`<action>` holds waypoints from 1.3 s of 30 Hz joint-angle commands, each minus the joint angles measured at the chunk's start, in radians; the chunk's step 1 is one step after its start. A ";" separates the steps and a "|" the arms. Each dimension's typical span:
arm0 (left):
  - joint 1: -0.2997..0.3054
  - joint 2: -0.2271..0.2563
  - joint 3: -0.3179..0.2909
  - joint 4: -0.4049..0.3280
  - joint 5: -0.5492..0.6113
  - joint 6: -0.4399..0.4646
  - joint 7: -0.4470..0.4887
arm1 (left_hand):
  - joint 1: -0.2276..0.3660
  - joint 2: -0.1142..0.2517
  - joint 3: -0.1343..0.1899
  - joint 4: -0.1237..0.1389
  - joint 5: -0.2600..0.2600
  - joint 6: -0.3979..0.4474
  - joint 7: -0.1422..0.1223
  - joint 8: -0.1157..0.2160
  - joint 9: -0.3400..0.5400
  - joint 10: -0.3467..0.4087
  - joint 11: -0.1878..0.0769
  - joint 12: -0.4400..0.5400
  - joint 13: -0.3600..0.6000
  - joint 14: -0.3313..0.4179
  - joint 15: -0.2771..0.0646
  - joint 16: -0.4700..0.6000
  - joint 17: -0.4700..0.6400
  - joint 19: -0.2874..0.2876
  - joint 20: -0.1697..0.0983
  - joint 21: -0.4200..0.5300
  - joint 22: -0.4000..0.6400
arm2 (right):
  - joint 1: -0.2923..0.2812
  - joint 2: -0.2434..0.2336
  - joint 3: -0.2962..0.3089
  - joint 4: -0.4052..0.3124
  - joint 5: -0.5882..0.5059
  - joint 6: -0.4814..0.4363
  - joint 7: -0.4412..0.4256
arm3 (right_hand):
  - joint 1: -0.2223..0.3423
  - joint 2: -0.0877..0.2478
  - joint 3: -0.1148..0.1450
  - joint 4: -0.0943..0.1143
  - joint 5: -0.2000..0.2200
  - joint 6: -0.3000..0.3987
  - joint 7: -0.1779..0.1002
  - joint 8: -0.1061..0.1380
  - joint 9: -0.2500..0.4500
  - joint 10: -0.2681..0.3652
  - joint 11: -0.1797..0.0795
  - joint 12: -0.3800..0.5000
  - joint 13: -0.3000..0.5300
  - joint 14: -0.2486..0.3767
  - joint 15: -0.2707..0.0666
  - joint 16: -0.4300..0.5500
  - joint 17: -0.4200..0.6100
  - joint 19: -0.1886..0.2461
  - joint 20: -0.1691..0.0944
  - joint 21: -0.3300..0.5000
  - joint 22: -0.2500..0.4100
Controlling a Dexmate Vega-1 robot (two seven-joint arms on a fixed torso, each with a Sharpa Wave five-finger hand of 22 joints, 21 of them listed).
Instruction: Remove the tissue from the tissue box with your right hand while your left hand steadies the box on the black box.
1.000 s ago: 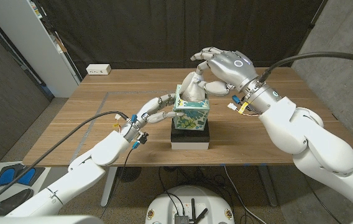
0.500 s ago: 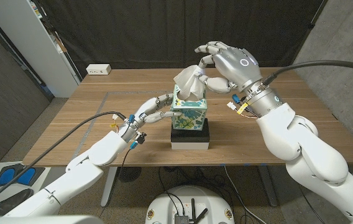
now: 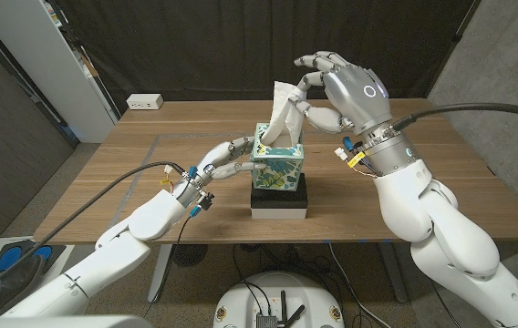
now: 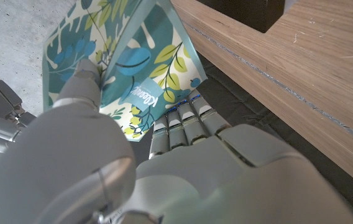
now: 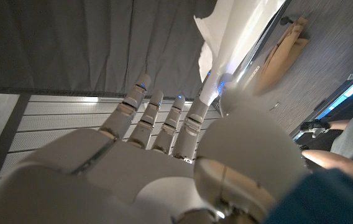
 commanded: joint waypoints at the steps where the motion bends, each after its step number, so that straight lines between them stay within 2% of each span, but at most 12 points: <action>1: -0.010 0.003 0.003 -0.006 0.005 0.009 -0.006 | 0.010 0.018 0.003 0.003 0.005 0.027 -0.017 0.007 0.002 0.007 -0.003 -0.003 0.001 0.008 -0.022 -0.002 0.002 0.008 0.000 0.003 0.004 | -0.018 0.031 -0.013 0.032 -0.015 0.008 -0.143 | -0.003 0.004 0.004 -0.002 0.005 0.002 -0.006 0.009 0.000 0.005 -0.003 0.004 0.006 0.013 -0.063 0.009 0.003 -0.002 0.009 -0.002 0.002; 7: 0.005 -0.006 0.002 -0.009 0.018 0.012 0.017 | 0.010 0.018 0.003 0.003 0.005 0.028 -0.017 0.006 0.002 0.009 -0.005 -0.003 0.002 0.008 -0.021 -0.002 0.002 0.008 -0.001 0.003 0.004 | -0.011 0.035 -0.028 0.074 -0.052 0.013 -0.234 | -0.007 0.002 0.004 -0.001 0.005 0.001 -0.011 0.011 -0.002 0.013 -0.010 0.006 0.009 0.023 -0.068 0.013 0.005 0.001 0.015 -0.002 0.002; 18: 0.019 -0.011 -0.007 -0.012 0.029 0.007 0.036 | 0.012 0.018 0.003 0.002 0.005 0.029 -0.016 0.006 0.002 0.008 -0.004 -0.005 0.003 0.009 -0.022 -0.002 0.002 0.009 0.000 0.003 0.004 | -0.003 0.039 -0.038 0.093 -0.057 0.012 -0.323 | -0.013 0.002 0.000 0.002 0.005 0.001 -0.017 0.011 -0.008 0.015 -0.014 0.005 0.015 0.033 -0.080 0.020 0.010 0.010 0.016 0.000 0.002; 32: 0.013 -0.012 -0.004 0.001 0.022 -0.016 0.021 | 0.013 0.018 0.002 0.002 0.006 0.029 -0.018 0.005 0.002 0.009 -0.005 -0.006 0.004 0.010 -0.023 -0.003 0.002 0.009 0.000 0.003 0.004 | -0.001 0.060 -0.056 0.077 -0.085 -0.026 -0.350 | -0.015 0.002 0.000 0.001 0.005 -0.004 -0.021 0.011 -0.013 0.022 -0.014 0.007 0.021 0.043 -0.086 0.023 0.012 0.022 0.016 0.003 0.003; 39: 0.018 -0.006 -0.012 -0.005 0.021 -0.016 0.019 | 0.013 0.018 0.001 0.003 0.005 0.028 -0.017 0.004 0.002 0.009 -0.004 -0.007 0.004 0.009 -0.022 -0.004 0.002 0.009 0.000 0.003 0.004 | 0.006 0.057 -0.056 0.071 -0.085 -0.027 -0.348 | -0.018 0.002 -0.002 0.001 0.005 -0.002 -0.020 0.013 -0.018 0.017 -0.012 0.003 0.026 0.047 -0.088 0.025 0.015 0.061 0.001 0.017 0.004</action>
